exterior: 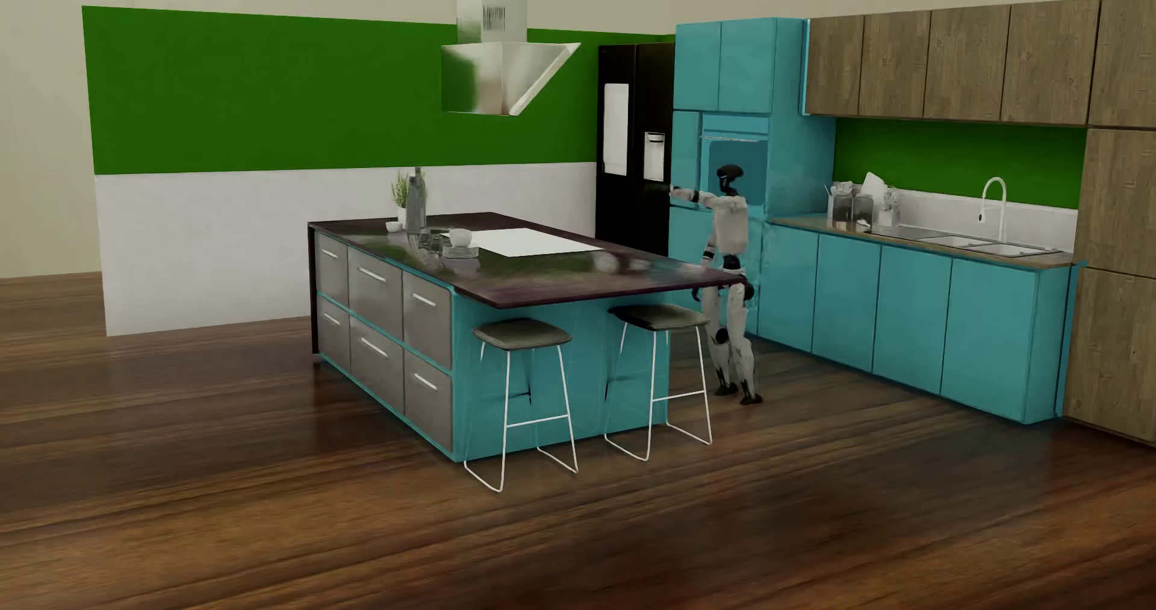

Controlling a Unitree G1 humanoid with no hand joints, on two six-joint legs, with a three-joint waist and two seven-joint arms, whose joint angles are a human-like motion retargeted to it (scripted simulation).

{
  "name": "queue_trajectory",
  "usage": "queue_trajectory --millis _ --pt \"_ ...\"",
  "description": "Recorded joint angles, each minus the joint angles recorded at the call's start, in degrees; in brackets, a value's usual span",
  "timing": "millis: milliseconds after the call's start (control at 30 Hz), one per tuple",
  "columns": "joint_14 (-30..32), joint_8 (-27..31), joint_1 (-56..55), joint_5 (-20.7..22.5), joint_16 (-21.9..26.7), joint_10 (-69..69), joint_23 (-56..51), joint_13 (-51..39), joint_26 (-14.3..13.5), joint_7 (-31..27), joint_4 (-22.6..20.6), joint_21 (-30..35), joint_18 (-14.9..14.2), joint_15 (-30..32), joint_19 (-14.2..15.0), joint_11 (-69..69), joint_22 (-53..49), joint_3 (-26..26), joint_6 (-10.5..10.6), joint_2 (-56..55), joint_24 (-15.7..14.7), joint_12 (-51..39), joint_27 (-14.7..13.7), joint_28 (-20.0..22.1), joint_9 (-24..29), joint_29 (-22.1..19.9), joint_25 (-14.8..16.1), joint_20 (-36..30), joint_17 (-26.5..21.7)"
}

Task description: Wait

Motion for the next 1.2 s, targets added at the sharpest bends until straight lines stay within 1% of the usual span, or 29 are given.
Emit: queue_trajectory --millis 400,433,467,533,600,633,667,700,733,767,833,867,900,933,967,1033,1133,1167,1200 --pt "0.4 0.0 -0.7 0.0 -0.4 0.3 0.3 -0.4 0.0 0.0 0.0 0.8 0.0 1.1 0.0 -0.6 -0.2 0.1 -0.7 -0.2 0.0 -0.3 0.0 0.0 0.2 0.0 0.0 0.7 -0.7" --pt "0.4 0.0 -0.7 0.0 -0.3 0.3 0.3 -0.5 0.0 0.0 0.0 0.8 0.0 1.0 0.0 -0.6 -0.8 0.2 -0.8 -0.3 0.0 -0.1 0.0 0.0 0.2 0.0 0.0 2.2 -0.6" --pt "0.7 0.0 -0.8 0.0 -0.2 0.3 0.2 -0.4 0.0 0.0 0.0 0.4 0.0 0.7 0.0 -0.4 -3.9 0.4 -1.1 -0.4 0.0 1.6 0.0 0.0 0.2 0.0 0.0 7.5 -0.3" --pt "1.8 0.0 -1.2 -0.1 -1.4 0.3 -0.4 1.1 0.0 0.0 -0.2 -1.4 0.0 -0.5 0.0 0.0 -18.1 2.4 -2.5 -0.8 0.0 9.8 0.0 0.0 -0.8 0.0 0.0 19.3 1.1" --pt "5.2 0.0 -2.1 -0.3 -5.5 0.8 -1.2 3.5 0.0 0.0 -0.9 -3.3 0.0 -1.6 0.0 0.1 -35.1 5.4 -5.4 -0.9 0.0 21.7 0.0 0.0 -1.7 0.0 0.0 26.4 3.6" --pt "7.4 0.0 -2.6 -0.4 -8.1 -0.7 -1.3 4.6 0.0 0.0 -1.1 -3.9 0.0 -2.2 0.0 0.4 -43.6 6.8 -7.2 -0.9 0.0 29.1 0.0 0.0 -2.1 0.0 0.0 28.3 5.3" --pt "-0.1 0.0 -2.8 -0.4 -10.6 10.5 -1.5 5.7 0.0 0.0 -1.2 -4.4 0.0 -2.9 0.0 0.8 -50.9 8.1 -8.9 -0.8 0.0 37.3 0.0 0.0 -2.4 0.0 0.0 28.8 6.8" --pt "-3.1 0.0 -3.0 -0.6 -12.6 10.9 -1.6 6.7 0.0 0.0 -1.3 -4.7 0.0 -3.4 0.0 1.1 -56.2 9.3 -10.1 -0.8 0.0 45.8 0.0 0.0 -2.7 0.0 0.0 27.7 7.8" --pt "-3.4 0.0 -3.1 -0.7 -13.6 11.0 -1.9 7.4 0.0 0.0 -1.6 -4.9 0.0 -3.7 0.0 1.4 -59.3 10.3 -11.1 -0.8 0.0 54.0 0.0 0.0 -2.9 0.0 0.0 25.1 8.5" --pt "-3.7 0.0 -3.2 -0.6 -14.0 11.0 -2.1 7.8 0.0 0.0 -1.6 -4.8 0.0 -3.8 0.0 1.6 -59.7 11.0 -11.7 -1.0 0.0 61.3 0.0 0.0 -3.1 0.0 0.0 21.7 9.0" --pt "-3.8 0.0 -2.9 -0.4 -13.1 12.7 -2.3 8.5 0.0 0.0 -1.2 -5.1 0.0 -3.6 0.0 1.5 -55.8 11.8 -12.4 -0.9 0.0 72.9 0.0 0.0 -3.4 0.0 0.0 13.8 9.6" --pt "6.8 0.0 -2.8 -0.4 -12.0 0.9 -2.0 8.3 0.0 0.0 -1.0 -5.1 0.0 -3.4 0.0 1.5 -53.3 12.2 -12.6 -0.9 0.0 77.3 0.0 0.0 -3.4 0.0 0.0 9.7 9.8" --pt "9.5 0.0 -2.6 -0.3 -11.1 0.8 -1.7 8.0 0.0 0.0 -0.8 -4.9 0.0 -3.3 0.0 1.5 -49.8 12.5 -12.6 -1.0 0.0 81.1 0.0 0.0 -3.5 0.0 0.0 6.0 9.8" --pt "8.5 0.0 -2.5 -0.2 -10.5 0.7 -1.5 8.0 0.0 0.0 -0.7 -5.0 0.0 -3.4 0.0 1.7 -46.0 13.2 -12.5 -1.2 0.0 84.4 0.0 0.0 -3.8 0.0 0.0 2.7 9.7" --pt "7.5 0.0 -2.2 -0.1 -10.3 0.5 -1.5 7.9 0.0 0.0 -0.5 -5.2 0.0 -3.3 0.0 1.6 -42.1 13.7 -12.5 -1.2 0.0 87.4 0.0 0.0 -3.9 0.0 0.0 0.8 9.7" --pt "5.5 0.0 -1.9 0.0 -10.7 0.5 -1.3 7.8 0.0 0.0 -0.2 -6.7 0.0 -2.5 0.0 1.0 -32.8 13.8 -12.5 -0.9 0.0 92.7 0.0 0.0 -4.0 0.0 0.0 -0.1 10.0" --pt "4.1 0.0 -1.9 0.1 -13.0 0.5 -1.7 8.5 0.0 0.0 -0.2 -9.5 0.0 -1.7 0.0 0.9 -16.7 14.4 -12.8 -1.1 0.0 97.9 0.0 0.0 -4.8 0.0 0.0 4.3 10.8" --pt "3.9 0.0 -1.9 0.2 -13.2 0.6 -1.9 8.7 0.0 0.0 -0.1 -9.8 0.0 -1.7 0.0 1.0 -13.7 14.8 -12.9 -1.1 0.0 99.0 0.0 0.0 -4.8 0.0 0.0 5.1 11.0" --pt "3.8 0.0 -1.9 0.1 -12.8 0.6 -2.2 8.8 0.0 0.0 -0.2 -9.8 0.0 -1.8 0.0 1.1 -13.0 15.2 -13.0 -1.1 0.0 100.2 0.0 0.0 -4.8 0.0 0.0 5.9 11.1"
